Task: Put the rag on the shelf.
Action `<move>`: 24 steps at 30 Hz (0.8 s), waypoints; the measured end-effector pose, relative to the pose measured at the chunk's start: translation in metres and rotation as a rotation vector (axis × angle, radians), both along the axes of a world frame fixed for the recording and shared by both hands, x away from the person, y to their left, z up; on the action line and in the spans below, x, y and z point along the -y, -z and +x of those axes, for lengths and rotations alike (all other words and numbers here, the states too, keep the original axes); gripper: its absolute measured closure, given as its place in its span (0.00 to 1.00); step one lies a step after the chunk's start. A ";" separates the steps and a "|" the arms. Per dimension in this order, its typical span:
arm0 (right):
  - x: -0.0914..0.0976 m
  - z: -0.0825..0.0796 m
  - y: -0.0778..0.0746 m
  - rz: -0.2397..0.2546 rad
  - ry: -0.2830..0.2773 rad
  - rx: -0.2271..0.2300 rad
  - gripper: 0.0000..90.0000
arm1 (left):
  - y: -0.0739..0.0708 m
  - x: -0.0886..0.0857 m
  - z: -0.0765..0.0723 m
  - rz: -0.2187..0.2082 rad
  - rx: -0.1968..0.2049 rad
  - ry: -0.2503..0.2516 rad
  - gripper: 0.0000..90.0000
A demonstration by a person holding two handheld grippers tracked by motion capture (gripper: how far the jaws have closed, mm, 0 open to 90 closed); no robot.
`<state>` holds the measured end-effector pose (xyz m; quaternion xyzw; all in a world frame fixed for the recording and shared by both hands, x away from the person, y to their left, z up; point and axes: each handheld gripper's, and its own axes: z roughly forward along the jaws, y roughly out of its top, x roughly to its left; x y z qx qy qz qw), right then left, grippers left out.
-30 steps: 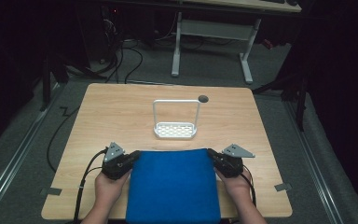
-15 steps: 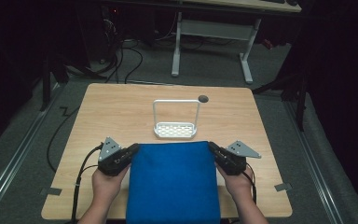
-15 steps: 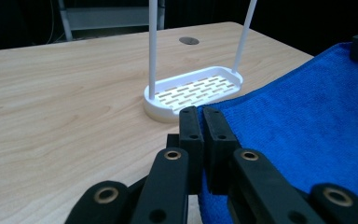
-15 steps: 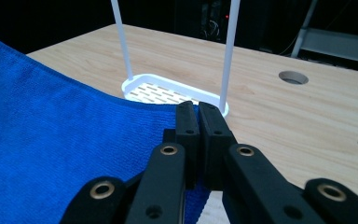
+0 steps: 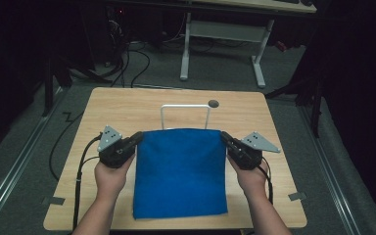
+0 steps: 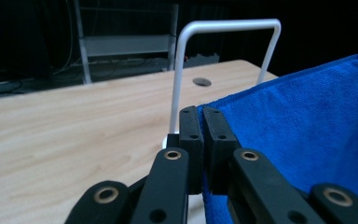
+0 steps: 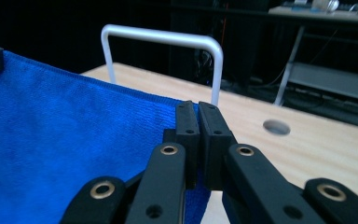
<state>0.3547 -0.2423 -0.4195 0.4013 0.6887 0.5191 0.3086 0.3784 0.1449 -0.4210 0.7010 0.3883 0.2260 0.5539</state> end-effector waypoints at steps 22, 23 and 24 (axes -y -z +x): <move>0.002 0.008 -0.076 0.036 0.011 0.160 0.98 | -0.076 -0.001 0.013 -0.023 0.139 -0.021 0.98; 0.002 0.008 -0.079 0.039 0.013 0.164 0.98 | -0.081 -0.001 0.014 -0.018 0.148 -0.024 0.98; 0.002 0.009 -0.083 0.041 0.014 0.174 0.98 | -0.083 -0.001 0.015 -0.020 0.151 -0.026 0.98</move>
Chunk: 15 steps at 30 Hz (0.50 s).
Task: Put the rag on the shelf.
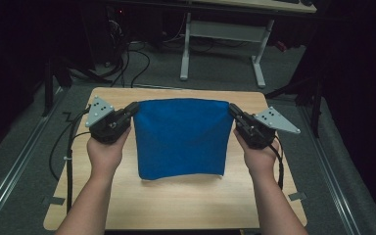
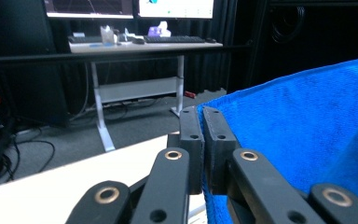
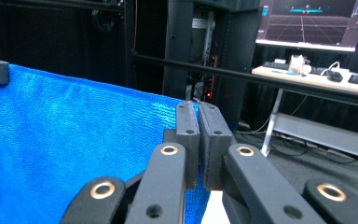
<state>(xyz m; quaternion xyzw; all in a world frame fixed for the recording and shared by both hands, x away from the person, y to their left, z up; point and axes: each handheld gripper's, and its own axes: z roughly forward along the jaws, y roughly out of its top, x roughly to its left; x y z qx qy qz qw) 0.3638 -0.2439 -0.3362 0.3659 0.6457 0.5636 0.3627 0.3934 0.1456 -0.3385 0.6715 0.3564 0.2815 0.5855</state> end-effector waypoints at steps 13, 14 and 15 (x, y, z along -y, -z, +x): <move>0.001 0.015 -0.015 0.004 0.014 0.001 0.98 | -0.011 0.003 0.017 0.003 0.002 -0.018 0.98; 0.001 0.017 -0.015 0.003 0.019 -0.005 0.98 | -0.011 0.004 0.019 0.004 0.000 -0.021 0.98; 0.002 0.019 -0.015 0.008 0.021 -0.009 0.98 | -0.011 0.005 0.022 0.010 -0.001 -0.026 0.98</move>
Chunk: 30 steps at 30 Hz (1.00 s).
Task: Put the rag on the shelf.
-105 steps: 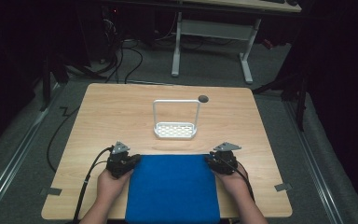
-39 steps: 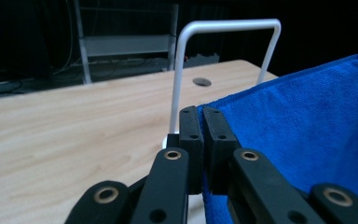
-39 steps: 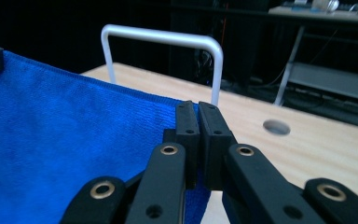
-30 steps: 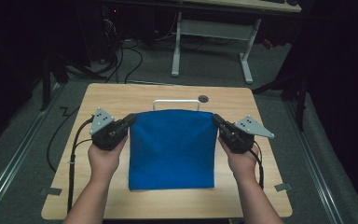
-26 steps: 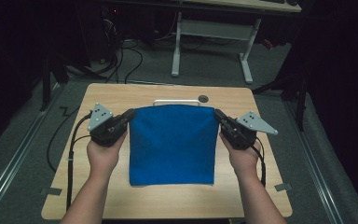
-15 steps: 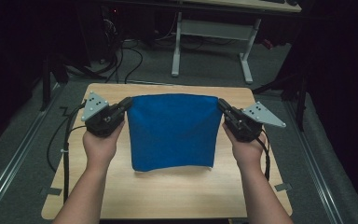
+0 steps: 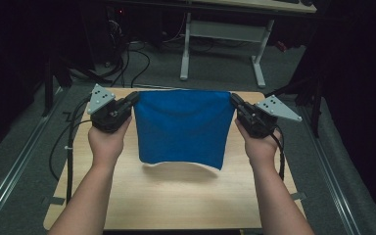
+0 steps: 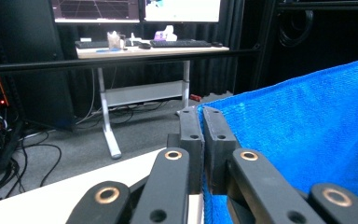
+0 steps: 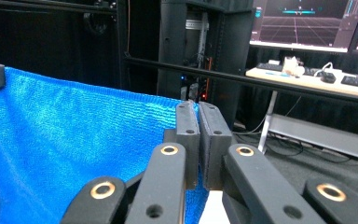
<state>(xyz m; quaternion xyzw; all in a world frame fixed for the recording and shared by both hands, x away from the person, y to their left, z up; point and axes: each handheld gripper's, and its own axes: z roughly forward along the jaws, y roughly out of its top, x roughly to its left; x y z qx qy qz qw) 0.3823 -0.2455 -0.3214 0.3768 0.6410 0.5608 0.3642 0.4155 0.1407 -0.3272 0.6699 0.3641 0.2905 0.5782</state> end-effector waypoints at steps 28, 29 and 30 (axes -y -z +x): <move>-0.006 0.102 -0.024 -0.032 0.052 -0.039 0.99 | -0.018 0.007 0.109 0.091 -0.009 -0.085 0.98; -0.006 0.107 -0.022 -0.036 0.053 -0.044 0.99 | -0.016 0.008 0.112 0.090 -0.014 -0.086 0.98; -0.006 0.110 -0.021 -0.038 0.056 -0.050 0.99 | -0.014 0.009 0.118 0.090 -0.027 -0.090 0.98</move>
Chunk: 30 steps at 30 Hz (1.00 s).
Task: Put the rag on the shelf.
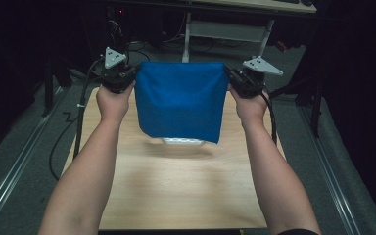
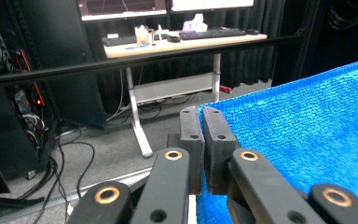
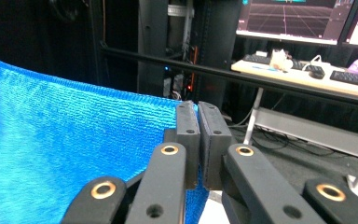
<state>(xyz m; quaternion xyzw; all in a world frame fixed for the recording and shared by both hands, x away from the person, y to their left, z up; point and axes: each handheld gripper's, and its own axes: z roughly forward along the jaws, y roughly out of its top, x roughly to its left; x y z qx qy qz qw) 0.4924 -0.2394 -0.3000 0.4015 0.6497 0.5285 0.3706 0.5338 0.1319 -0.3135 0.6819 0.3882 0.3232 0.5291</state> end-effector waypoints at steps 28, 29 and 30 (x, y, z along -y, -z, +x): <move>-0.002 0.033 0.131 -0.081 -0.006 -0.301 0.99 | 0.152 0.012 0.011 0.046 -0.364 0.103 0.97; -0.003 0.032 0.134 -0.079 -0.008 -0.308 0.99 | 0.154 0.012 0.009 0.035 -0.366 0.107 0.97; -0.003 0.030 0.136 -0.078 -0.007 -0.312 0.99 | 0.157 0.012 0.006 0.010 -0.363 0.111 0.97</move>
